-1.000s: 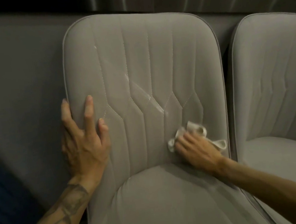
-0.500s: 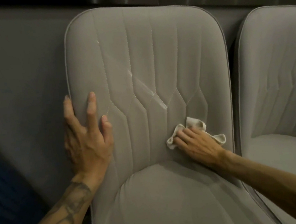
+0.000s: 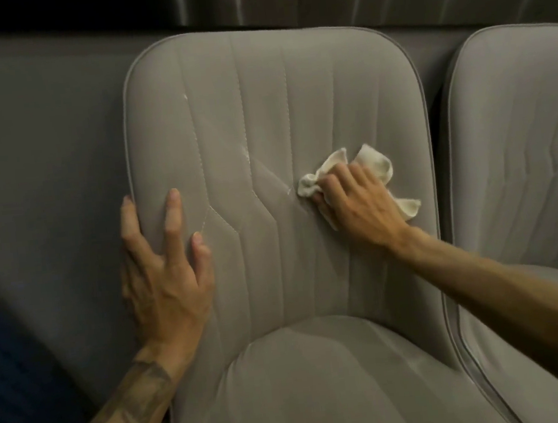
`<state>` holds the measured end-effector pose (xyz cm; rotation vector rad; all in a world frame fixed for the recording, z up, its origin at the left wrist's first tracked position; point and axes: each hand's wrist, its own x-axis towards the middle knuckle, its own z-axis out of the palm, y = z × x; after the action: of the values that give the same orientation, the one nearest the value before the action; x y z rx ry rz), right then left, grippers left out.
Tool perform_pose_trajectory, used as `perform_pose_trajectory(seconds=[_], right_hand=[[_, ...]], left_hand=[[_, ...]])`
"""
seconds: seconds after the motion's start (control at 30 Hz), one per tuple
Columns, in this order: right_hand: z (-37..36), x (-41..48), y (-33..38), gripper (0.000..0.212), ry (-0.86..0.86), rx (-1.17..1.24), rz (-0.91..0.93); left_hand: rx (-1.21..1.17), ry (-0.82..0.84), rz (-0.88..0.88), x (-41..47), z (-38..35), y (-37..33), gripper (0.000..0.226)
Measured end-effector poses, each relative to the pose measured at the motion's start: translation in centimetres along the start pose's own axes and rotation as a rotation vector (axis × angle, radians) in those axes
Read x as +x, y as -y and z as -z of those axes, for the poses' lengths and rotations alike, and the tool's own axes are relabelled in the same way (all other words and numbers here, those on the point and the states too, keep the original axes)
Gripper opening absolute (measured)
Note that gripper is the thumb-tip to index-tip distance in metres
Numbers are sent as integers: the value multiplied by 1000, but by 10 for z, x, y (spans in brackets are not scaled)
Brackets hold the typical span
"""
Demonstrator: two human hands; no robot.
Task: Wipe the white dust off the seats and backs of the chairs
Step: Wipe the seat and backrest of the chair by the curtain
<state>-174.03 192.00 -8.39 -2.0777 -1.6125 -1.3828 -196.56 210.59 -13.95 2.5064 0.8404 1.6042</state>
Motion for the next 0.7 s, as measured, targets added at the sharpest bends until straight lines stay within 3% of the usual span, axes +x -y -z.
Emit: perform_pose_trajectory(seconds=[0.07, 0.17, 0.27, 0.4, 0.47, 0.6, 0.7], right_hand=[[7, 37, -22, 29, -88, -15, -39], [17, 104, -47, 30, -260, -41, -270], [10, 105, -33, 30, -340, -10, -396], [1, 29, 12, 30, -63, 58, -74], [9, 37, -1, 30, -35, 90, 3], [22, 121, -38, 34, -263, 38, -270], [12, 128, -30, 34, -343, 46, -389]], left_hand=[[6, -1, -4, 0, 0, 1, 58], [8, -2, -4, 1, -2, 1, 58], [7, -11, -13, 1, -3, 0, 58], [8, -20, -1, 0, -4, 1, 58], [12, -17, 4, -1, -3, 1, 58], [28, -20, -17, -1, -5, 1, 57], [29, -18, -6, -1, -5, 1, 57]])
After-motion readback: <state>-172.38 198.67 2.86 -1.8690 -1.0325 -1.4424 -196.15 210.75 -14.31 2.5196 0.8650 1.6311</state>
